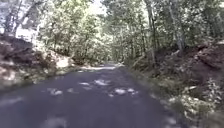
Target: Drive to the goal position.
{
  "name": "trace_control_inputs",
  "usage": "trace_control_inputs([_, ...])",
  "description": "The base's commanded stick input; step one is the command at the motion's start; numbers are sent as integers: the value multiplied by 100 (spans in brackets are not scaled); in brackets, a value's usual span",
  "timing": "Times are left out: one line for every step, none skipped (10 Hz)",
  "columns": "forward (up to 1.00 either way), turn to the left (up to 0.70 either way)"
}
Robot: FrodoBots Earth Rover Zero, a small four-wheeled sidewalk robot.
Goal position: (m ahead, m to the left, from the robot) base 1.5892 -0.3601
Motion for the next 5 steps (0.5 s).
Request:
trace_control_inputs([45,0])
trace_control_inputs([45,0])
trace_control_inputs([45,0])
trace_control_inputs([45,0])
trace_control_inputs([45,0])
